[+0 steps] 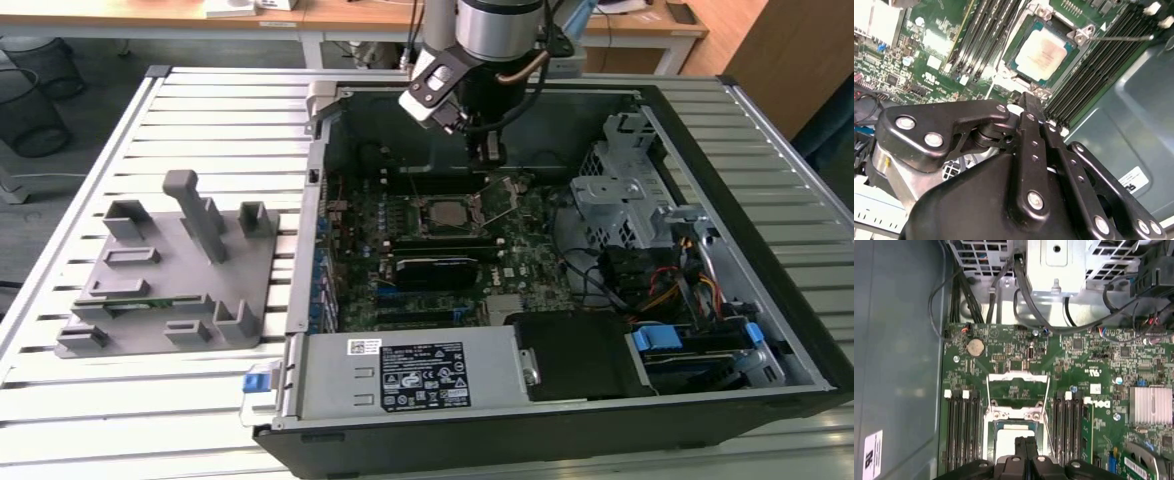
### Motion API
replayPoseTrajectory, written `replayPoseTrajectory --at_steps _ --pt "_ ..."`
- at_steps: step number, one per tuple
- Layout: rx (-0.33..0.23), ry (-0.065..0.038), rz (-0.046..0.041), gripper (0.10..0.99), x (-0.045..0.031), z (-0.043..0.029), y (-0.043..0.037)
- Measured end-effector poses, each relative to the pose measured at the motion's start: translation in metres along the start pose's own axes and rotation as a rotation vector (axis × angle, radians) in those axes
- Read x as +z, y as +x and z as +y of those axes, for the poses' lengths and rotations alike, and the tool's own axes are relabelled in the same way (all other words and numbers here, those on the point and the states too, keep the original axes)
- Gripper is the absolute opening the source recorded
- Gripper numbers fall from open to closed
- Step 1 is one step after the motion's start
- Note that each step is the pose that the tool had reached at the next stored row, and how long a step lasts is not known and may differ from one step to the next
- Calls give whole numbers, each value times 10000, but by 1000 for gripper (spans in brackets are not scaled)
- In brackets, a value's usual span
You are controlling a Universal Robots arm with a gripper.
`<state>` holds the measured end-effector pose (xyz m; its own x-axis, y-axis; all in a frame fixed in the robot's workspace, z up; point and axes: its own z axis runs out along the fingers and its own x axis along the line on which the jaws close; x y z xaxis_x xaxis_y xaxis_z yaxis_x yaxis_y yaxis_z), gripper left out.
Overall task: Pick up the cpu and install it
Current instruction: 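Close the cpu cover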
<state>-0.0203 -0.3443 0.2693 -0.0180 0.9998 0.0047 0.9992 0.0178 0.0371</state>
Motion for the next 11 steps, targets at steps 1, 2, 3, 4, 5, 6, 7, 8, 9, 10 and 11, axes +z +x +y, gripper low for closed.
replayPoseTrajectory --at_steps 1,2,3,4,5,6,7,8,9,10,11 --pt "-1 30 0 106 0 21 -1" --pt "-1 50 -1 106 0 38 -1" --pt "1 62 -1 106 1 54 -2" --pt "0 65 -1 106 1 65 -2" --pt "0 65 0 106 3 74 -2" --pt "0 66 0 106 3 90 -2" --pt "-2 70 1 106 5 119 -3" --pt "-3 77 3 106 6 145 -3" --pt "-2 83 4 106 7 169 -4" --pt "-2 87 5 106 8 191 -4" --pt "-3 90 5 106 9 208 -4"
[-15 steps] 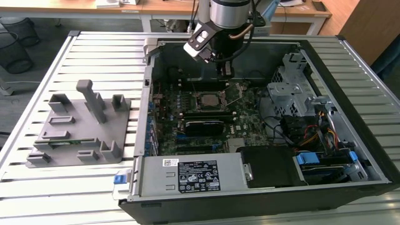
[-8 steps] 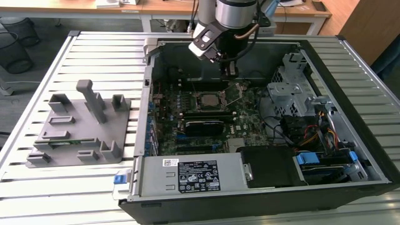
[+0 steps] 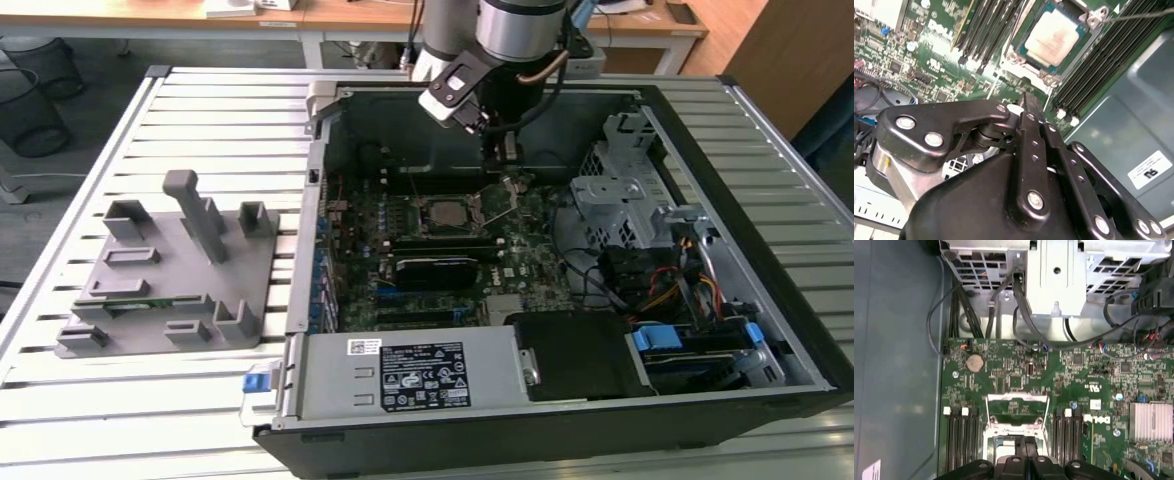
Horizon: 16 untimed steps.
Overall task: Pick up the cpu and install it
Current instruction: 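Close the cpu cover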
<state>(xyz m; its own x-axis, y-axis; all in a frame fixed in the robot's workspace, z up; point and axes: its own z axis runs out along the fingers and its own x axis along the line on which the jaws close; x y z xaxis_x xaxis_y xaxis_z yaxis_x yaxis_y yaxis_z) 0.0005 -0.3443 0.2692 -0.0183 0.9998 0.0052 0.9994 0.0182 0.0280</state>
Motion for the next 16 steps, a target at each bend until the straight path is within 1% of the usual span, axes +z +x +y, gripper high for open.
replayPoseTrajectory --at_steps 7,16 --pt "0 4 0 106 6 93 -2" --pt "0 6 -2 106 33 194 -4"
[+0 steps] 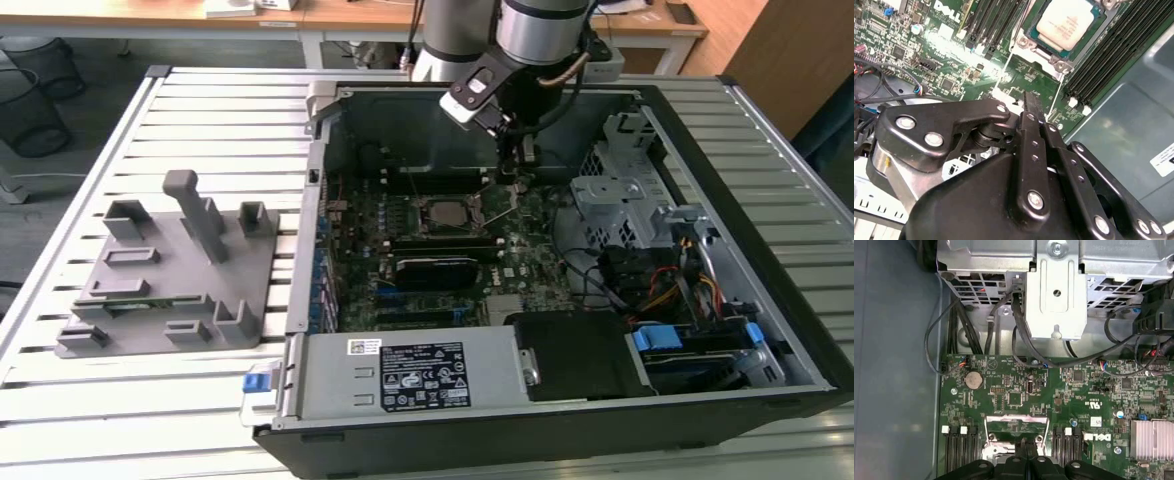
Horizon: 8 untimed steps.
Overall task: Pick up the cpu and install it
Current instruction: 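Close the cpu cover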
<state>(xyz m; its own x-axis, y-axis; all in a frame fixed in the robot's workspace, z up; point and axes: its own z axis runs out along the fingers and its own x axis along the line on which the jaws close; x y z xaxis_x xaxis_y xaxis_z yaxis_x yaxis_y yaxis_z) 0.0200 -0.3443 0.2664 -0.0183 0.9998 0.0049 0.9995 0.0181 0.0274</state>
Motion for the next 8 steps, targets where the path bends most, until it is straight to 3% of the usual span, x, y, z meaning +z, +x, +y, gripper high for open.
replayPoseTrajectory --at_steps 8 --pt "0 0 2 106 13 73 -1"
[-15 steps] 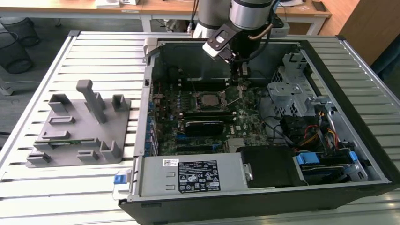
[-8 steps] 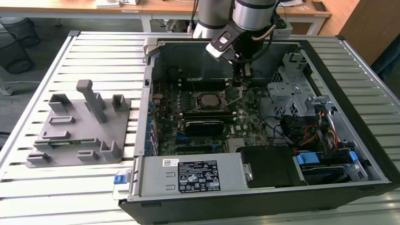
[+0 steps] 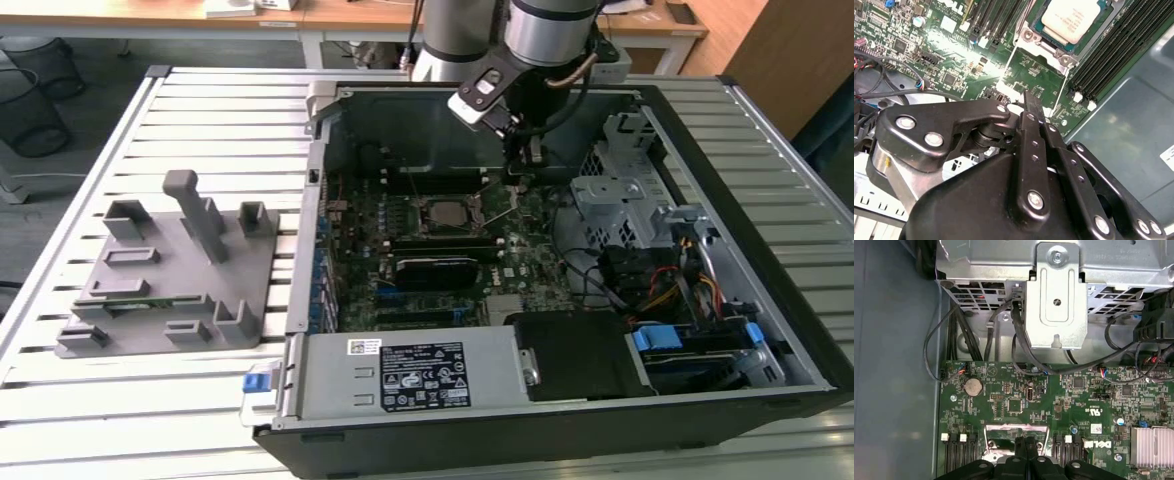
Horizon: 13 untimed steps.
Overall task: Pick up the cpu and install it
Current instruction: 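Close the cpu cover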
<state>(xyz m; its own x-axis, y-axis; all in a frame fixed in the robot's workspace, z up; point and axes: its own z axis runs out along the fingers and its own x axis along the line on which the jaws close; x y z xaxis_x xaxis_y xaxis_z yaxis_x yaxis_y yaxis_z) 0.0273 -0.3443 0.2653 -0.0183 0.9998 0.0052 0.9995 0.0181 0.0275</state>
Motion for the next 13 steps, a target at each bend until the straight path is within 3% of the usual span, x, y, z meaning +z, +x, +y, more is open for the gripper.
replayPoseTrajectory --at_steps 13 --pt "-1 0 -2 106 32 102 5"
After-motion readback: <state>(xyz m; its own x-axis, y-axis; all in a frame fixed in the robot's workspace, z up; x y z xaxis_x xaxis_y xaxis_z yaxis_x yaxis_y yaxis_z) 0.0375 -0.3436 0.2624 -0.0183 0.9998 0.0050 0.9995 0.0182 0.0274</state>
